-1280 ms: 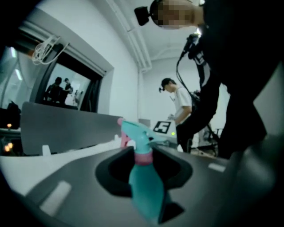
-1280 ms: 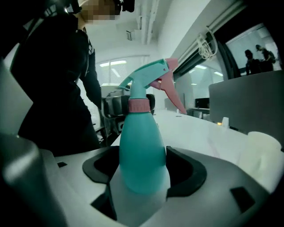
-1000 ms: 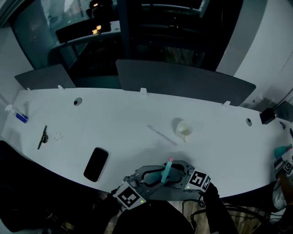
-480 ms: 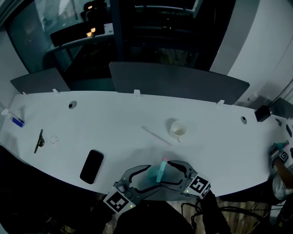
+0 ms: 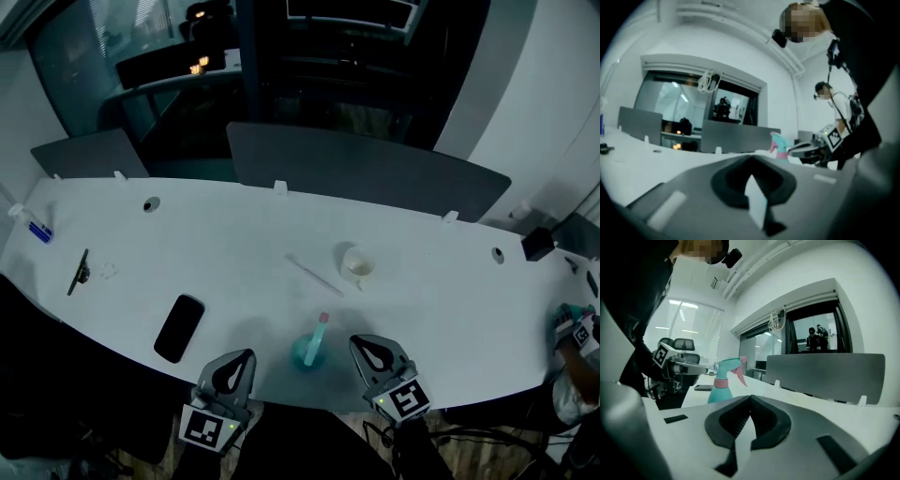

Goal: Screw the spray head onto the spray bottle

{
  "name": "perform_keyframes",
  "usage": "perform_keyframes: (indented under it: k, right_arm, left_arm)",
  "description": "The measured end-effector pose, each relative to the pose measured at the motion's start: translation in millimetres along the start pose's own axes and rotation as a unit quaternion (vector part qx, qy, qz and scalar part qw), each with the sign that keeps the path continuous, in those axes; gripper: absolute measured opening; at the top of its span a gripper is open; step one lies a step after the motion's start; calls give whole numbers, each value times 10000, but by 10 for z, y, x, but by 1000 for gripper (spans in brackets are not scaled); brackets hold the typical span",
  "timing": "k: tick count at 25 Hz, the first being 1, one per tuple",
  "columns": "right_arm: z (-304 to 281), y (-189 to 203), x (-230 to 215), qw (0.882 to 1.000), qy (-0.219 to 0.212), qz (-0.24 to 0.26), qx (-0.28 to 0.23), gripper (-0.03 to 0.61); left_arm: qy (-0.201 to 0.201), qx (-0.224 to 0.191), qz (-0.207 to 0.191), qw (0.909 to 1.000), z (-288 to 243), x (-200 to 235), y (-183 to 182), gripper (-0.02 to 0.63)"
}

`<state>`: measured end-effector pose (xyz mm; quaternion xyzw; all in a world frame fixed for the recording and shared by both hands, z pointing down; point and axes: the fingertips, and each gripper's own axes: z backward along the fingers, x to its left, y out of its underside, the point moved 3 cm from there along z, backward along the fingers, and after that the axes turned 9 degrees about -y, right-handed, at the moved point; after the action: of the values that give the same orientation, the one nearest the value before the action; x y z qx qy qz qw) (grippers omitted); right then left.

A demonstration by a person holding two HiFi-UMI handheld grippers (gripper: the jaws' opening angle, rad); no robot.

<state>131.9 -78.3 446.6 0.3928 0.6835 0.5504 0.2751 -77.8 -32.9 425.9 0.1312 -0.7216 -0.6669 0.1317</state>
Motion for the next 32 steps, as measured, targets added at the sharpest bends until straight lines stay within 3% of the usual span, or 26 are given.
perform_keyframes:
  k: [7, 12, 17, 25, 32]
  right_arm:
    - [-154, -247, 250, 9913, 1014, 727, -430, 6]
    - [-28, -382, 381, 9765, 1890, 538, -888, 6]
    - [123, -432, 741, 9648, 2452, 492, -807, 6]
    - [340, -494, 1879, 9390, 3341, 487, -648, 6]
    - [565, -621, 2521, 9230, 3769, 354, -687, 6]
  left_arm:
    - [-972, -448, -961, 9896, -94, -161, -181, 3]
    - [-1500, -766, -829, 9822, -27, -104, -295, 3]
    - [-1328, -925, -630, 9848, 257, -63, -344, 3]
    - [-890, -999, -375, 9903, 1229, 141, -263, 3]
    - [-504, -1048, -464, 9921, 1771, 71, -276, 3]
